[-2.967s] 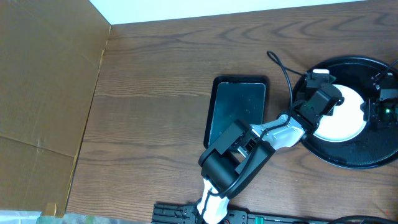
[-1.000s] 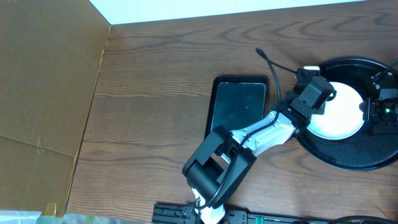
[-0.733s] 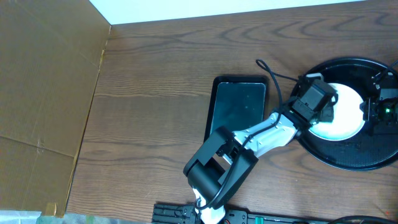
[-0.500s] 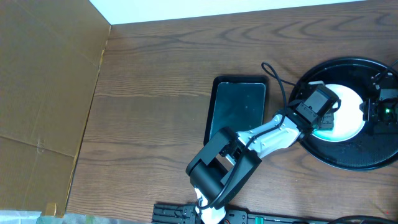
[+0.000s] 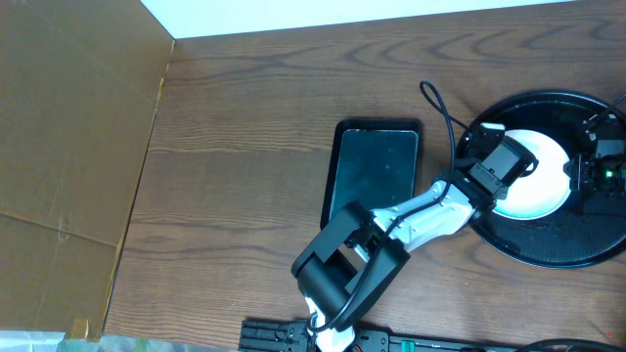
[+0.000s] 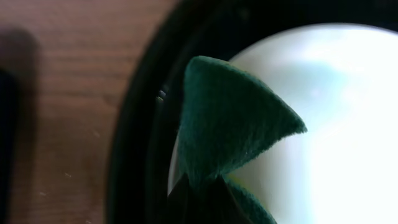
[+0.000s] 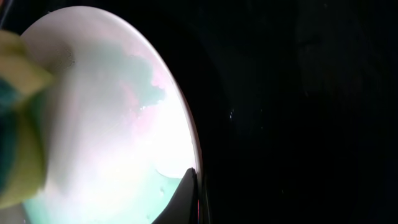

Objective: Clean dirty plates on tray and stack at the side
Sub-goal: 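Scrub the green stain on the plate with the left-held sponge, then move the green sponge back to the black water tray with the left gripper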

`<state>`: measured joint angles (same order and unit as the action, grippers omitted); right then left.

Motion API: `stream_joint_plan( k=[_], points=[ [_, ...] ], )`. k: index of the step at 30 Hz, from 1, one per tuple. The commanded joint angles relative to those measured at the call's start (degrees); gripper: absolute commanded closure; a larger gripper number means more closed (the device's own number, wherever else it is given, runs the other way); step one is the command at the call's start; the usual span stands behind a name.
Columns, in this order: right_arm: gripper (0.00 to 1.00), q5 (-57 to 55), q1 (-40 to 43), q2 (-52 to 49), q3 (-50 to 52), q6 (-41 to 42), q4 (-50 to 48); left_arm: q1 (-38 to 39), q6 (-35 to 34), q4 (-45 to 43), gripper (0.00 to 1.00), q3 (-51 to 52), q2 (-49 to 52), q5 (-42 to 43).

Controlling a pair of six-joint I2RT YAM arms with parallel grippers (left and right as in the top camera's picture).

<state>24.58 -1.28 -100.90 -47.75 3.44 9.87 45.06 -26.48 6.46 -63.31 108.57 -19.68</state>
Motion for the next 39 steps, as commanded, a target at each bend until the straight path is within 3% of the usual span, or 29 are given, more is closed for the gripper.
stream_joint_plan(
  k=[1,8,14,21,29,39],
  points=[
    [0.99,-0.98,-0.33,-0.9,-0.04,-0.28,0.0,-1.42,1.22,-0.13,0.93,1.07,-4.83,-7.76],
    [0.99,1.88,-0.33,0.11,-0.83,-0.31,0.02,-2.03,-0.37,2.4,0.93,1.09,-16.02,-7.82],
    [0.99,-0.07,-0.59,6.95,-1.01,-0.96,1.29,-7.13,-0.7,15.5,0.93,1.09,-23.82,-7.82],
    [0.99,-21.59,-6.43,20.02,-1.01,-4.94,3.5,-19.41,-9.49,31.08,0.93,1.95,-24.33,-7.34],
    [0.99,-49.13,-15.93,27.93,-1.01,-14.53,3.82,-32.46,-9.4,31.01,0.93,4.55,-22.67,5.29],
    [0.99,-68.52,-26.38,28.26,-1.01,-28.98,-0.42,-37.07,-8.33,31.01,0.93,4.72,-17.86,9.16]
  ],
)
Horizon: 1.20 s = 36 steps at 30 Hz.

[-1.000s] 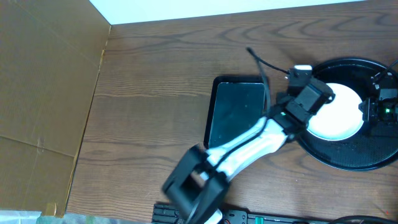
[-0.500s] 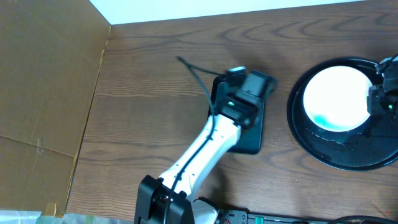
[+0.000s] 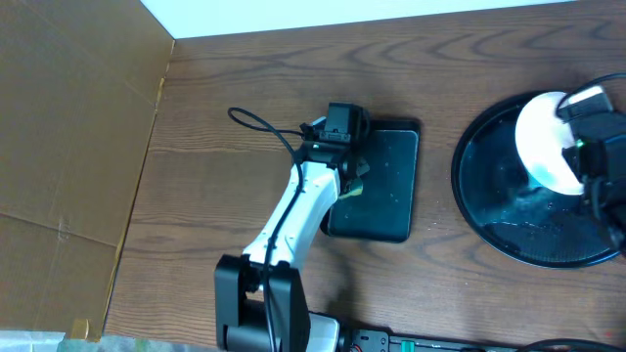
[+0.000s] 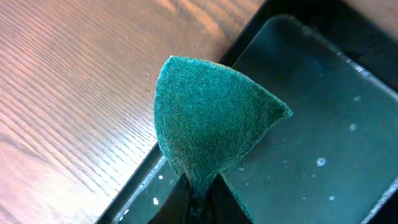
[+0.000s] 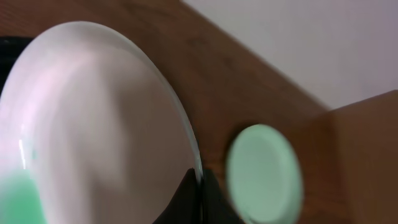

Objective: Clean dirty plates on tray and stack at the side
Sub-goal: 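Move the green sponge back to the black water tray with the left gripper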

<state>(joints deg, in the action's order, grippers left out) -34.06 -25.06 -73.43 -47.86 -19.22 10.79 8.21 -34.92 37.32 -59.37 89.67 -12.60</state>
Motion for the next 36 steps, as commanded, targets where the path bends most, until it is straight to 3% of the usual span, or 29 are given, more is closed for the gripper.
stream_joint_plan(
  k=[1,6,11,16,22,27,36],
  points=[
    [0.99,-10.64,-3.45,0.79,-0.9,-7.06,-2.05,-0.22,0.68,0.13,0.93,0.79,1.22,2.54],
    [0.99,-4.42,-4.31,0.74,-0.87,-1.97,-0.55,-0.22,3.63,0.2,0.93,0.76,-0.07,3.21],
    [0.99,16.06,2.75,-1.81,-0.79,12.13,3.91,-0.13,4.5,0.33,0.93,0.76,-7.26,4.44],
    [0.99,34.18,13.25,-8.31,-0.79,19.85,4.2,-0.04,6.84,-1.4,0.93,0.76,-16.35,13.53],
    [0.99,51.34,22.08,-19.39,-0.79,20.48,1.77,0.02,6.8,-3.78,0.93,0.76,-19.19,25.35],
    [0.99,55.54,24.41,-27.71,-0.79,20.52,-1.05,2.25,6.1,-5.86,0.93,0.76,-16.17,30.47],
    [0.99,55.52,24.22,-36.48,-0.79,23.52,-7.3,16.2,1.99,-16.92,0.93,0.76,-4.68,30.58]
  ],
)
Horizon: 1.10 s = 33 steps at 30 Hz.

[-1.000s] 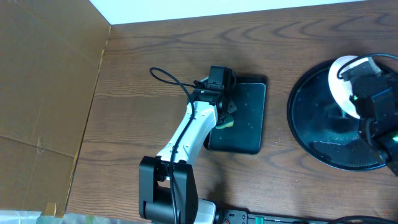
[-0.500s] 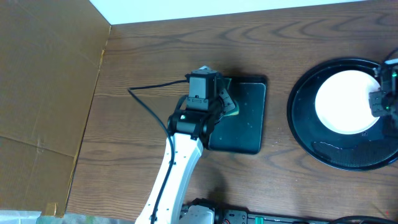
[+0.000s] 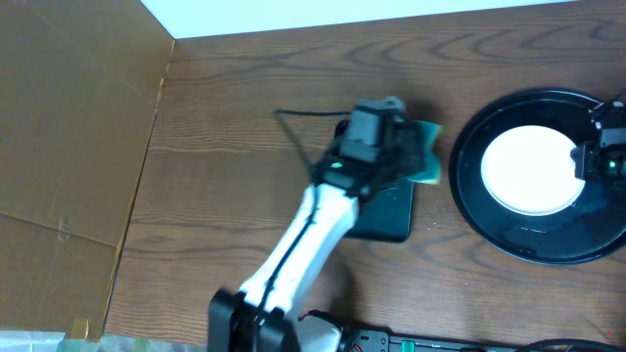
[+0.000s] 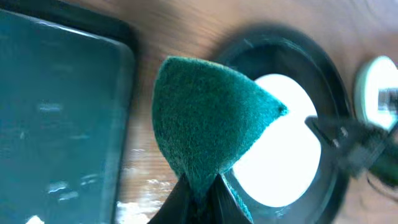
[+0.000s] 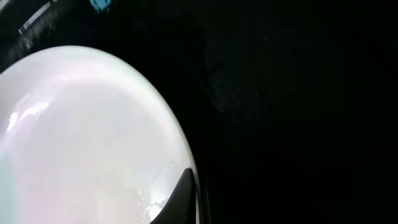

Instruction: Clean dirty plates on tray and stack at the side

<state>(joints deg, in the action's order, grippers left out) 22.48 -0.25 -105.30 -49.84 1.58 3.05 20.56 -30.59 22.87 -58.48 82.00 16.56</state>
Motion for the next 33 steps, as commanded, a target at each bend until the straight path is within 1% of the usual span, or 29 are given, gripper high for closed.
stream_joint_plan(
  k=[1,6,11,19,24,28,33],
  points=[
    [0.99,-1.07,-0.59,-4.79,1.2,3.15,0.2,5.53,-3.04,-4.35,0.93,-0.13,4.48,1.4],
    [0.99,-1.11,-0.57,-4.81,1.2,3.13,0.13,12.81,-4.42,-15.74,0.93,-0.13,11.96,1.18],
    [0.99,-1.09,-0.59,-4.81,1.2,3.13,0.13,17.33,-9.66,-24.55,0.93,-0.13,17.88,-2.29],
    [0.99,-1.01,-0.59,-4.68,1.2,3.89,0.07,20.33,-14.01,-32.33,0.93,-0.13,24.09,-13.49],
    [0.99,-0.98,-0.59,-4.63,1.2,4.2,0.09,20.57,-15.19,-37.81,0.93,-0.13,28.46,-15.21],
    [0.99,-1.01,-0.59,-4.63,1.2,4.17,0.17,20.55,-14.36,-37.7,0.93,-0.13,30.86,-19.28],
    [0.99,-1.01,-0.59,-4.63,1.2,4.17,0.17,20.5,-5.92,-31.69,0.93,-0.13,30.69,-27.36]
  ],
)
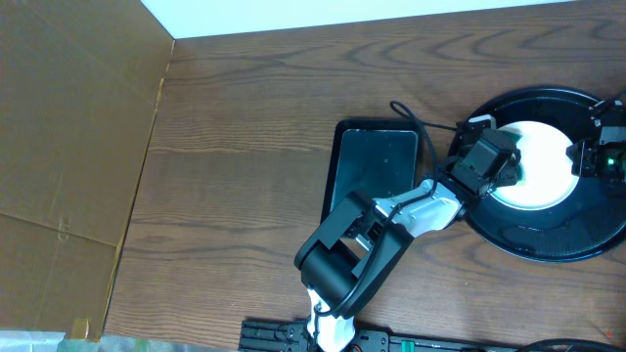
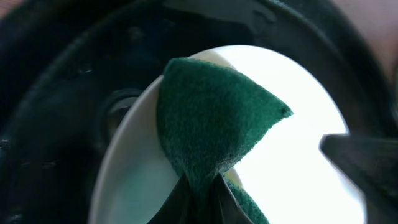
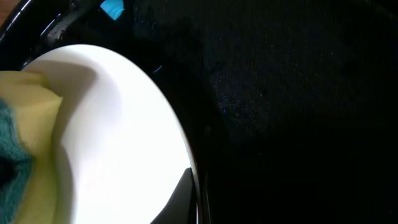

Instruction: Clean dirty plates on tray and stack at the side

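Note:
A white plate (image 1: 544, 174) lies in the round black tray (image 1: 548, 242) at the table's right. My left gripper (image 1: 492, 156) is over the plate's left part, shut on a green sponge (image 2: 211, 124) with a yellow backing (image 3: 28, 124); the sponge rests against the plate (image 2: 298, 149). My right gripper (image 1: 595, 156) is at the plate's right rim. In the right wrist view its fingers (image 3: 185, 190) are shut on the plate's edge (image 3: 112, 143). The right gripper also shows as a dark blurred shape (image 2: 364, 158) in the left wrist view.
A rectangular black tray (image 1: 377, 176) with a wet bottom lies left of the round one. The left arm's cable (image 1: 421, 117) loops over its far corner. A cardboard wall (image 1: 68, 147) closes off the table's left side.
My left gripper, with the sponge, was over the gap between the two trays and is now on the left part of the plate. The right gripper still holds the rim.
At first the sponge was on the plate, whose rim the right gripper held. Then the left gripper had the sponge at the rectangular tray while the right held the plate tilted up. Later the plate lay flat again, and now the sponge is back on it.

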`<state>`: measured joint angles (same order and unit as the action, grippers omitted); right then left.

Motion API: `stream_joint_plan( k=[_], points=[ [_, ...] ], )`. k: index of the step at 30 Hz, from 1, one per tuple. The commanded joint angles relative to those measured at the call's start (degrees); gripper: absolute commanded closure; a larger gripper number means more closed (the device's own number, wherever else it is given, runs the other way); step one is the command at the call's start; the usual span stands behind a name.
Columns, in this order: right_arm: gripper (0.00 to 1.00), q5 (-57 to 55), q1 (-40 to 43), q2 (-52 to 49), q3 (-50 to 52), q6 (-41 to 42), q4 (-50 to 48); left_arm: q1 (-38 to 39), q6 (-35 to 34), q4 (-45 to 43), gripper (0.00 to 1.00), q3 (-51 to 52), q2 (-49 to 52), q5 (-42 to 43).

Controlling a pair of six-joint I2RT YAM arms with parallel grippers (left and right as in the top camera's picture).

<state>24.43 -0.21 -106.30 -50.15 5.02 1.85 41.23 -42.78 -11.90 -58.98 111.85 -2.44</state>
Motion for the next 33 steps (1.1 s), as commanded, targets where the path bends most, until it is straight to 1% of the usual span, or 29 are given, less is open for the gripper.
stream_joint_plan(
  k=[1,3,6,7,9,11,12,14,18,21,23,29,31,33],
  points=[
    [0.99,-2.95,-0.63,-3.63,1.51,0.72,1.36,-0.17,9.44,4.52,0.93,0.37,0.37,-10.6],
    [0.99,-2.97,-0.63,-3.63,1.51,0.72,1.33,-0.17,13.2,6.86,0.93,0.37,-0.55,-15.02],
    [0.99,-2.97,-0.63,-3.63,1.51,0.72,1.33,-0.17,15.08,9.68,0.93,0.37,-2.99,-22.91],
    [0.99,-2.95,-0.63,-3.63,1.51,0.72,1.33,-0.17,15.5,10.05,0.93,0.37,-4.02,-24.55],
    [0.99,-2.95,-0.63,-3.63,1.51,0.72,1.31,-0.15,15.98,9.88,0.93,0.37,-6.54,-25.14],
    [0.99,-2.97,-0.63,-3.63,1.51,0.72,1.31,0.0,15.96,9.22,0.93,0.37,-9.01,-23.8],
    [0.99,-2.95,-0.63,-3.63,1.51,0.74,1.31,0.02,15.89,8.81,0.93,0.37,-10.19,-22.03],
    [0.99,-2.95,-0.63,-3.63,1.51,0.72,1.33,0.0,13.42,8.02,0.93,0.37,-11.96,-16.65],
    [0.99,-2.95,-0.63,-3.63,1.51,0.74,1.31,0.0,3.41,6.01,0.93,0.37,-12.09,-3.34],
    [0.99,-2.95,-0.63,-3.63,1.49,0.72,1.31,0.74,-2.86,5.4,0.93,0.37,-10.1,1.57],
    [0.99,-2.99,-0.63,-3.63,1.49,0.72,1.29,1.77,-3.85,4.24,0.93,0.37,-8.17,2.51],
    [0.99,-3.17,-0.63,-2.43,1.49,0.68,1.42,5.29,-3.8,-0.7,0.93,0.37,-1.09,3.52],
    [0.99,-3.19,-0.63,-1.88,1.49,0.46,1.77,5.88,-3.8,-1.11,0.93,0.37,0.63,3.26],
    [0.99,-3.61,-0.63,-1.33,1.49,0.46,2.05,5.99,-2.38,-0.98,0.93,0.37,1.77,3.02]
  ],
)
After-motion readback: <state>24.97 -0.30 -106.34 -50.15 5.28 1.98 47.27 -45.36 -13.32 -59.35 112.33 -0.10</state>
